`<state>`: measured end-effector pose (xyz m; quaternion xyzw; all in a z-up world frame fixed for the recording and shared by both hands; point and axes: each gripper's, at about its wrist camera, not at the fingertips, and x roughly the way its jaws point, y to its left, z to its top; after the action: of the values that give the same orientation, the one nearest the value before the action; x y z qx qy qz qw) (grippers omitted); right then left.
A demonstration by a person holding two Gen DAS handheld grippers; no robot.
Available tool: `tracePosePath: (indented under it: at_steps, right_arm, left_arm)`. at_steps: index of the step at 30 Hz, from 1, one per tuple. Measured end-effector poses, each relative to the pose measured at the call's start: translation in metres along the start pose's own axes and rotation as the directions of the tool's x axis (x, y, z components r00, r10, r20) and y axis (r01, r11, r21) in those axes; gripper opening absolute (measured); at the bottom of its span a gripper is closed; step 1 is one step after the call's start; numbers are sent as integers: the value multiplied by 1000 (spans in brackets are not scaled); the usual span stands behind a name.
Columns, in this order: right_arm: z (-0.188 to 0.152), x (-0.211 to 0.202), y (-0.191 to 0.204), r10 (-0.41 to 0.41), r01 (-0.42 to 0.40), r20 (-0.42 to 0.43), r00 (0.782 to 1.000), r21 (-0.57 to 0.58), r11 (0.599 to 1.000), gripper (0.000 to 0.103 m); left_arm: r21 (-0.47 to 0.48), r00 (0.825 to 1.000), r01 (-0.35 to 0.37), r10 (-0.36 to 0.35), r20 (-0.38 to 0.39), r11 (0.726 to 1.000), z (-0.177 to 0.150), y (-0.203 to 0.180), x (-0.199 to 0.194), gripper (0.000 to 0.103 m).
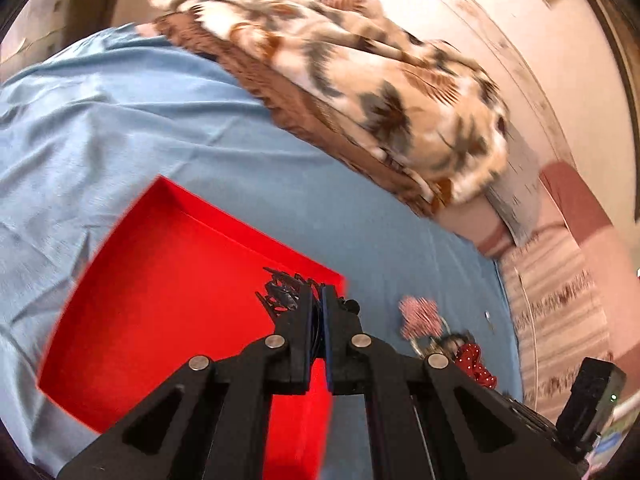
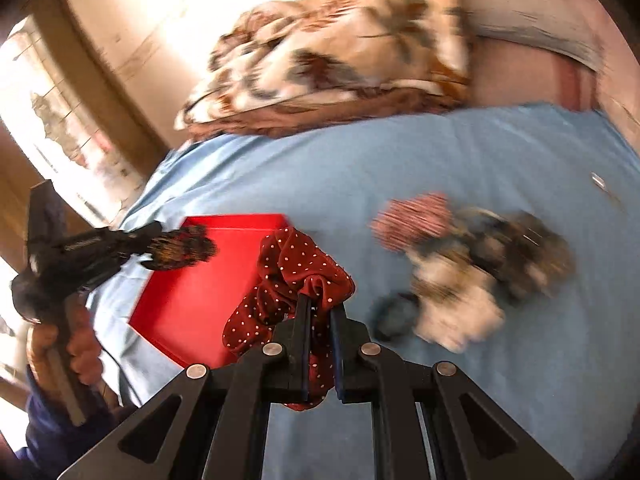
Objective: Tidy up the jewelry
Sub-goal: 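Carry both items into the red tray and open both tools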
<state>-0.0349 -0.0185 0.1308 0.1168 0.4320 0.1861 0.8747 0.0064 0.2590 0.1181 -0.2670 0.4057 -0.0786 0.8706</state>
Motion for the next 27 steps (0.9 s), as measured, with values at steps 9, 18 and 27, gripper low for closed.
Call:
tracePosePath:
  at_steps: [9, 18, 27]
  right_arm:
    - [44, 119, 72, -15, 3, -95, 995, -133, 991, 10]
    - [49, 185, 69, -85, 61, -166, 982, -146, 987, 10]
    - [55, 179, 70, -153, 125, -125, 980, -205, 971, 33]
  left_arm:
    - [-134, 999, 19, -24, -28, 991, 35, 64, 43, 4]
    - [-155, 999, -17, 10, -48, 988, 36, 90, 72, 4]
    - [-91, 998, -61, 60, -16, 994, 35, 76, 50, 10]
